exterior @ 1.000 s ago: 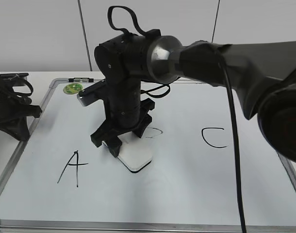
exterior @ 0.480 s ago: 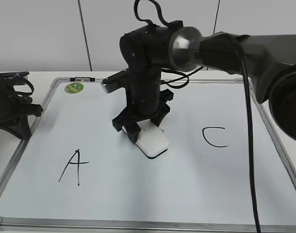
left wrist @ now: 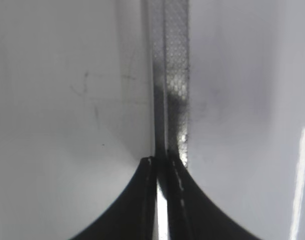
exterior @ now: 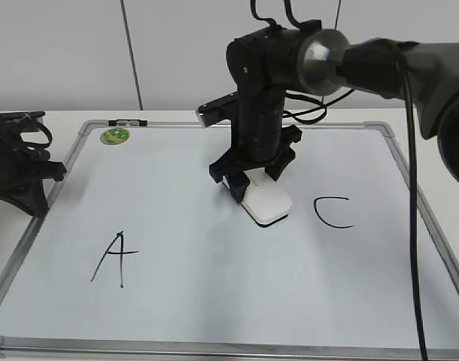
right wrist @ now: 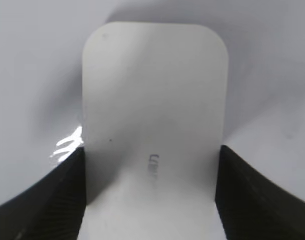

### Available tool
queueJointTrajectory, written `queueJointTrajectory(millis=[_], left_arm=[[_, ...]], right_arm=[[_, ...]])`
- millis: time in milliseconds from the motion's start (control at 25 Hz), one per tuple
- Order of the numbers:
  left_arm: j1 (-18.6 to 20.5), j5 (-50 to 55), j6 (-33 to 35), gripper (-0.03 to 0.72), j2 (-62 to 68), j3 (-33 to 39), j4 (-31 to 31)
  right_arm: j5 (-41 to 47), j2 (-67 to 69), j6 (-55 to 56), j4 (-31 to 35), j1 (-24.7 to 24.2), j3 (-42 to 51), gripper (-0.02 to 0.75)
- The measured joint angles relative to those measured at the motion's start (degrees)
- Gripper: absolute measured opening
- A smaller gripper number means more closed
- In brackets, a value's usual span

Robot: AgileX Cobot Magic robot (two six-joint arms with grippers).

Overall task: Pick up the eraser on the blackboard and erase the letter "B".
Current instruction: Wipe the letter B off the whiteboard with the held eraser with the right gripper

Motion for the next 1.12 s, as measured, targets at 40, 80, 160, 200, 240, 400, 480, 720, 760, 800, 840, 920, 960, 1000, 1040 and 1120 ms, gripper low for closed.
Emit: queueJointTrajectory(millis=[40, 80, 160, 200, 240, 400, 480, 720, 760, 800, 840, 920, 960, 1000, 1040, 1120], left_arm=[[0.00, 0.08, 0.00, 0.009, 0.00, 0.00, 0.00], [0.00, 0.23, 0.00, 0.009, 0.00, 0.00, 0.00], [0.00, 0.57, 0.00, 0.009, 0.00, -0.02, 0.12], [0.00, 0.70, 0.00, 0.009, 0.00, -0.02, 0.24], [0.00, 0.98, 0.00, 0.009, 0.00, -0.13, 0.32], [0.00, 1.80, 0.00, 0.010, 0.00, -0.13, 0.54], [0.00, 2.01, 0.00, 0.010, 0.00, -0.13, 0.54], [0.00, 2.94, 0.00, 0.010, 0.00, -0.13, 0.87], [0.00, 2.94, 0.00, 0.010, 0.00, -0.13, 0.91], [0.00, 2.94, 0.00, 0.010, 0.00, -0.13, 0.91], [0.00, 2.94, 0.00, 0.010, 0.00, -0.15, 0.91], [0.00, 2.94, 0.00, 0.010, 0.00, -0.25, 0.91], [0.00, 2.94, 0.00, 0.010, 0.00, -0.25, 1.00], [0.00, 2.94, 0.00, 0.010, 0.00, -0.25, 1.00], [0.00, 2.82, 0.00, 0.010, 0.00, -0.25, 1.00], [0.00, 2.82, 0.00, 0.010, 0.00, -0.25, 1.00]], right_arm=[[0.00, 0.00, 0.24, -0.18, -0.39, 0.00, 0.545], [0.11, 0.00, 0.34, -0.63, -0.63, 0.00, 0.545], [0.24, 0.00, 0.44, -0.96, -0.82, -0.04, 0.545], [0.34, 0.00, 0.44, -1.09, -0.91, -0.13, 0.545], [0.38, 0.00, 0.44, -1.18, -0.91, -0.13, 0.545], [0.50, 0.00, 0.44, -0.77, -0.91, -0.13, 0.545], [0.59, 0.00, 0.44, -0.37, -0.91, -0.13, 0.545], [0.63, 0.00, 0.44, -0.35, 2.74, -0.13, 0.545], [0.63, 0.00, 0.44, -0.35, 3.98, -0.13, 0.545], [0.35, 0.00, 0.33, -0.35, 5.64, -0.13, 0.545], [-0.15, 0.00, 0.08, -0.11, 7.30, -0.13, 0.545], [-0.44, 0.00, -0.68, 0.47, 9.86, -0.13, 0.545], [-0.57, 0.00, -0.92, 0.73, 10.55, -0.13, 0.545], [-0.57, 0.15, -1.02, 1.17, 11.16, -0.55, 0.545], [-0.29, 0.30, -1.07, 1.80, 11.44, -1.09, 0.545], [1.02, 1.02, -1.07, 1.77, 11.44, -3.50, 0.545]])
